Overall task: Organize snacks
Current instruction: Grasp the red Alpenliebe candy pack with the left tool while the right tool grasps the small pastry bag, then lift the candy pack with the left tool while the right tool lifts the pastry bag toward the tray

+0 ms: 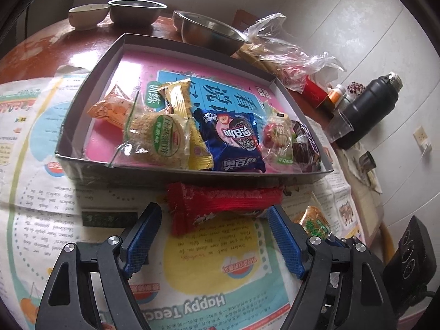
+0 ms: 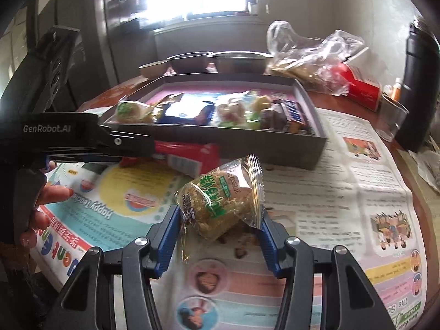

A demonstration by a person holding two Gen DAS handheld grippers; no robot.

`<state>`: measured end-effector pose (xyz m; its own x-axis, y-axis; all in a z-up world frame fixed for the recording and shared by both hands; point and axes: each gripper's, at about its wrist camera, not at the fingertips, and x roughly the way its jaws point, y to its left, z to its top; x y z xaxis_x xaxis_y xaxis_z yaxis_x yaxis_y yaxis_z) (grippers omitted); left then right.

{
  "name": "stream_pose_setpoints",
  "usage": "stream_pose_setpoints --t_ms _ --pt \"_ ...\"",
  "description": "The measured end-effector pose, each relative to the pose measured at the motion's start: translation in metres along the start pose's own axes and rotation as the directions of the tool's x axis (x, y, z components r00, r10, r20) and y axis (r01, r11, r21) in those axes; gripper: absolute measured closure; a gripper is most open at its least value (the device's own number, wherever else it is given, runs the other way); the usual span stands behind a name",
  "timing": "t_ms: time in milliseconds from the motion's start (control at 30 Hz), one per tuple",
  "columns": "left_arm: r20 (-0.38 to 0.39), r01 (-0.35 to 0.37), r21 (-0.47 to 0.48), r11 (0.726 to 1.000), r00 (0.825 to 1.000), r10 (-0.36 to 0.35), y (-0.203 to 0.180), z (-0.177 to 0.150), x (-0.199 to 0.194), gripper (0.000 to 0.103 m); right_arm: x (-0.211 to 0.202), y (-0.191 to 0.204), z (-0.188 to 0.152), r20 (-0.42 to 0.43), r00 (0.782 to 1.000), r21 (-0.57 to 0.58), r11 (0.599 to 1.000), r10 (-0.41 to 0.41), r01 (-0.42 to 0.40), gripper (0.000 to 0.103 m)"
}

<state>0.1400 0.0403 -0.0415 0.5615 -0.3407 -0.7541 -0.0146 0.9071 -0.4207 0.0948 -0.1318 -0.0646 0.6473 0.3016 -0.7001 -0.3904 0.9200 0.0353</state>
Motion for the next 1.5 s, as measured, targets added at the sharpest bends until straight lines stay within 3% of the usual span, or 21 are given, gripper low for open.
stream_pose_setpoints --t_ms 133,400,700,767,1200,1333,1500 --pt "0.010 -0.014 -0.001 1.000 1.000 0.015 -0.003 0.003 0.004 0.021 0.000 -0.004 -0.001 0.005 1.000 0.006 1.000 -0.010 0.010 0.049" --pt "0.049 -0.129 0.068 0.989 0.991 0.126 -0.020 0.003 0.014 0.021 0.001 -0.012 -0.001 0.015 1.000 0.022 0.999 -0.026 0.026 0.049" --pt "0.085 -0.184 0.079 0.980 0.980 0.177 -0.029 -0.004 0.016 0.023 0.002 -0.020 0.000 0.024 0.999 0.042 0.999 -0.032 0.031 0.049" --pt "0.088 -0.180 0.076 0.981 0.981 0.174 -0.031 -0.006 0.015 0.037 0.003 -0.021 0.000 0.025 0.999 0.045 0.999 -0.032 0.031 0.049" --pt "0.086 -0.050 0.038 0.998 0.995 0.046 -0.029 -0.010 0.007 0.059 0.002 -0.022 0.000 0.030 0.999 0.058 0.998 -0.029 0.027 0.049" --pt "0.102 -0.022 0.054 0.998 0.995 0.016 -0.032 -0.011 -0.002 0.075 0.002 -0.023 0.001 0.032 0.999 0.061 0.998 -0.026 0.024 0.049" --pt "0.082 -0.013 0.094 0.996 0.997 0.006 -0.038 -0.016 -0.004 0.084 0.001 -0.022 0.000 0.028 0.999 0.063 0.998 -0.019 0.017 0.049"
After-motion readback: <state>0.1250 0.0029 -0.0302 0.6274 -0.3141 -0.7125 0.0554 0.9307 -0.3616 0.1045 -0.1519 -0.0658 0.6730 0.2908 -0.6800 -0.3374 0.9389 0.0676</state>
